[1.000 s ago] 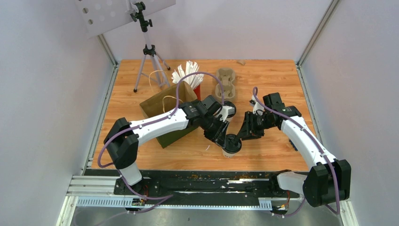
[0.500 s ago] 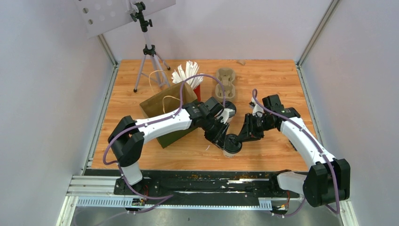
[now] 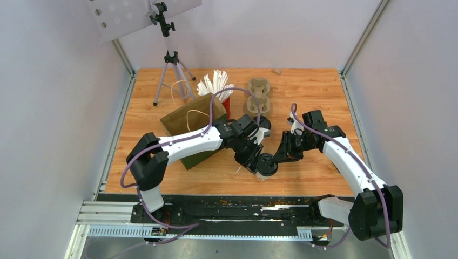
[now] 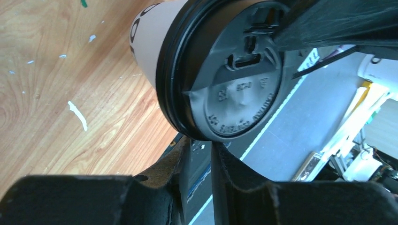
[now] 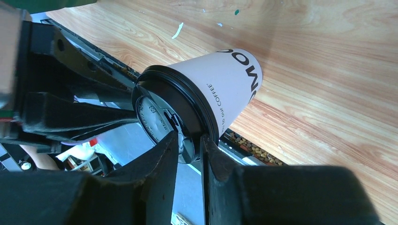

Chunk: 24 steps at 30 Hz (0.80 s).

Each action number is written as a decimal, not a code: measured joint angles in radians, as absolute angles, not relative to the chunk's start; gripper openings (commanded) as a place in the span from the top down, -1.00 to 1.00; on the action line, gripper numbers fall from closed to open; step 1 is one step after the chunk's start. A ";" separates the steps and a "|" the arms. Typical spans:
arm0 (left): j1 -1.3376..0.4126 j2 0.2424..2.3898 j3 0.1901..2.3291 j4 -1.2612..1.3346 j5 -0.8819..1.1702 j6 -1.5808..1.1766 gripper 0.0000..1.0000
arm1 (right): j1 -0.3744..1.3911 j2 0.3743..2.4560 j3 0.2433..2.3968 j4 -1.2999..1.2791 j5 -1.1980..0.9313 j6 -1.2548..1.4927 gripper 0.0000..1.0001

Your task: Pack the takeout coffee

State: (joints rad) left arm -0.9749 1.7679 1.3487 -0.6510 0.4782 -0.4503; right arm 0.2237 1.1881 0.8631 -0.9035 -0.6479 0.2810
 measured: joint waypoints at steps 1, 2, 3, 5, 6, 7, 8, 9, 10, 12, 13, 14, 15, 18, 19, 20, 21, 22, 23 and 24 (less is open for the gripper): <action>-0.976 1.769 1.345 -0.651 0.466 -0.447 0.42 | 0.223 1.185 0.862 -0.901 -0.647 0.283 0.51; -0.978 1.771 1.337 -0.651 0.455 -0.445 0.41 | 0.223 1.182 0.859 -0.899 -0.648 0.285 0.51; -0.980 1.772 1.328 -0.651 0.440 -0.443 0.41 | 0.222 1.179 0.855 -0.896 -0.647 0.286 0.51; -0.980 1.781 1.321 -0.654 0.416 -0.440 0.40 | 0.221 1.174 0.852 -0.892 -0.648 0.287 0.50; -0.980 1.787 1.321 -0.654 0.403 -0.439 0.40 | 0.221 1.173 0.851 -0.892 -0.648 0.287 0.50; -0.980 1.789 1.321 -0.656 0.395 -0.438 0.39 | 0.221 1.172 0.851 -0.892 -0.648 0.287 0.50; -0.980 1.789 1.321 -0.656 0.385 -0.437 0.39 | 0.221 1.172 0.852 -0.893 -0.648 0.287 0.50; -0.979 1.789 1.324 -0.658 0.378 -0.436 0.38 | 0.221 1.172 0.852 -0.894 -0.648 0.287 0.48; -0.978 1.789 1.332 -0.661 0.372 -0.436 0.37 | 0.221 1.172 0.854 -0.896 -0.648 0.287 0.47; -0.978 1.788 1.344 -0.663 0.363 -0.436 0.36 | 0.222 1.175 0.865 -0.910 -0.638 0.287 0.42; -0.978 1.787 1.351 -0.665 0.361 -0.437 0.35 | 0.223 1.177 0.874 -0.922 -0.630 0.287 0.41; -0.978 1.784 1.354 -0.664 0.360 -0.437 0.35 | 0.223 1.179 0.884 -0.931 -0.622 0.287 0.40; -0.978 1.779 1.356 -0.666 0.359 -0.437 0.35 | 0.224 1.182 0.893 -0.939 -0.617 0.287 0.39; -0.978 1.746 1.359 -0.675 0.353 -0.440 0.35 | 0.226 1.188 0.941 -0.960 -0.607 0.287 0.37; -0.978 1.734 1.365 -0.683 0.348 -0.440 0.34 | 0.226 1.188 0.957 -0.962 -0.607 0.287 0.37; -0.978 1.724 1.375 -0.689 0.342 -0.440 0.34 | 0.227 1.189 0.971 -0.963 -0.607 0.287 0.37; -0.978 1.718 1.387 -0.697 0.336 -0.440 0.33 | 0.227 1.189 0.979 -0.964 -0.607 0.287 0.37; -0.978 1.714 1.404 -0.703 0.328 -0.440 0.31 | 0.227 1.190 0.989 -0.964 -0.607 0.287 0.37; -0.978 1.713 1.420 -0.710 0.320 -0.439 0.29 | 0.227 1.190 0.994 -0.964 -0.608 0.287 0.37; -0.978 1.712 1.437 -0.715 0.312 -0.439 0.28 | 0.227 1.191 0.996 -0.964 -0.609 0.287 0.38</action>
State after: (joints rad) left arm -0.9775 1.7119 1.4368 -0.7155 0.3122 -0.4389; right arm 0.2268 1.1908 0.9962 -0.9638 -0.6090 0.2867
